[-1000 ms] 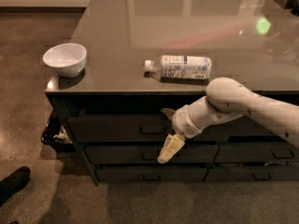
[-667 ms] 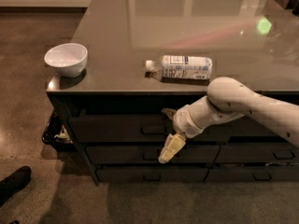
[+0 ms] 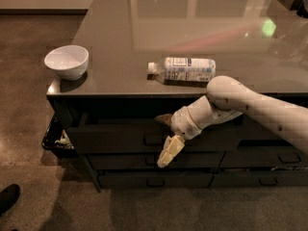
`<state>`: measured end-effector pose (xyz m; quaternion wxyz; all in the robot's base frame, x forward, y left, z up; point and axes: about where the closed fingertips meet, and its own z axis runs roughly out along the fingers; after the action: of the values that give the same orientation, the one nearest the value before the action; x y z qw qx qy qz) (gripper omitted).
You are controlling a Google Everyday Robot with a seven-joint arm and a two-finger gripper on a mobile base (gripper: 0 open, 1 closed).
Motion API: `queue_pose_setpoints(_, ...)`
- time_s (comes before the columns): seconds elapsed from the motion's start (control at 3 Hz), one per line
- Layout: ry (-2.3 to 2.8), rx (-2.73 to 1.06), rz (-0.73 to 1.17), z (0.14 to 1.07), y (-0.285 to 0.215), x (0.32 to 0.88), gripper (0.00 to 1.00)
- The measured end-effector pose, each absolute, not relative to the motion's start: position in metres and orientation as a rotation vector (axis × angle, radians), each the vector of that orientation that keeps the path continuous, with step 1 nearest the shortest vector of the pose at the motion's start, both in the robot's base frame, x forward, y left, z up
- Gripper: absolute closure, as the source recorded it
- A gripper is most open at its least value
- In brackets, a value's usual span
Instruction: Open top drawer
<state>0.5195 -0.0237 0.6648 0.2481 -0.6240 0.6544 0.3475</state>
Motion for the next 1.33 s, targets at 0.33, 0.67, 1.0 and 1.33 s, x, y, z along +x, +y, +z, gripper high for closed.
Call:
queue_pose_setpoints(0.33, 1.784, -1.701, 0.947, 0.665, -0.024, 0.519, 0.00)
queue_pose_setpoints(0.67, 1.795, -1.713, 0.950, 0.668, -0.021, 0.511, 0.00)
queue_pose_setpoints(1.0, 1.795, -1.713, 0.950, 0.670, -0.021, 0.511, 0.00)
queue_pose_setpoints(1.33, 1.827, -1.698, 0.998, 0.690, -0.030, 0.466, 0.00)
